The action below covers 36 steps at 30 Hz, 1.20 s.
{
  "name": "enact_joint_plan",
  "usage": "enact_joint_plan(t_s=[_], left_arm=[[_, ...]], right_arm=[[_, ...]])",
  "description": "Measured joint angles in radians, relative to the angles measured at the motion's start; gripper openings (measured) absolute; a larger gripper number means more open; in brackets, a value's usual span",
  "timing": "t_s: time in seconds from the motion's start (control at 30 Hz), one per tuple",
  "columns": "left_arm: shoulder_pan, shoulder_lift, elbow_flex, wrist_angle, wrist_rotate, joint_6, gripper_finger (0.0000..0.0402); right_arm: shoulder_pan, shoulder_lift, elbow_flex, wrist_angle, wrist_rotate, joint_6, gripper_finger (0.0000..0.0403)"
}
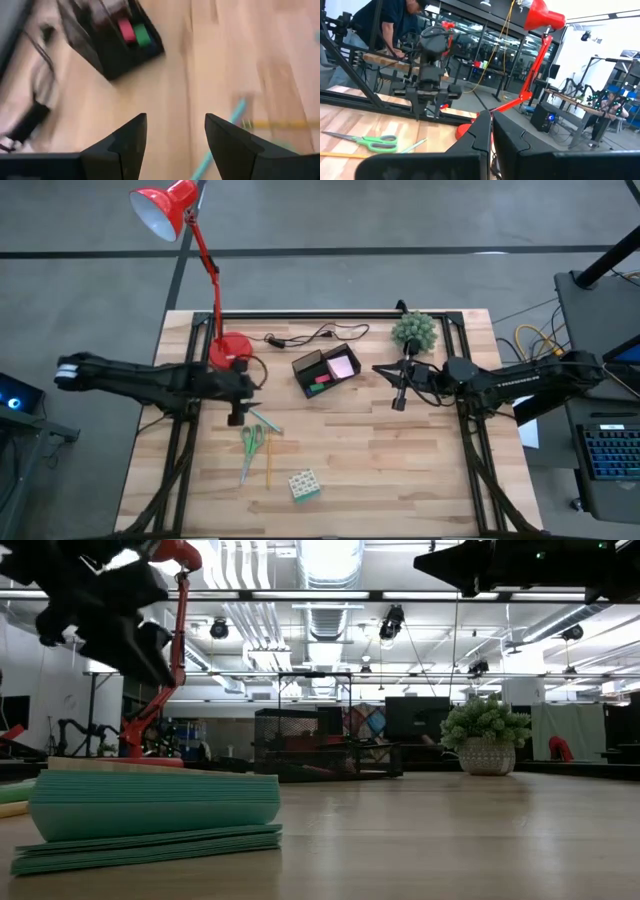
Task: Pick and place office supplies into organizer
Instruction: Put the blue pencil into the desk organizer
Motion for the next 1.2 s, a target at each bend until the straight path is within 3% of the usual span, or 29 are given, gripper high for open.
enact_joint_plan(t_s=[0.2, 0.33, 0.87, 1.2], left_arm=[[0.000, 0.171, 0.054, -0.090, 0.118, 0.027, 0.0187], [0.000, 0.280, 0.080, -0.141, 0.131, 0.080, 0.0187], [0.000, 0.605, 0.187, -0.221, 0.119, 0.222, 0.0187], [0.000, 0.713, 0.221, -0.229, 0.070, 0.266, 0.0187]], right_arm=[[0.000, 0.000, 0.000, 0.000, 0.000, -0.007, 0.0009], [0.000, 0.000, 0.000, 0.000, 0.000, -0.009, 0.0009], [0.000, 0.000, 0.000, -0.007, 0.000, -0.016, 0.0009], [0.000, 0.000, 0.000, -0.007, 0.000, -0.016, 0.0009]])
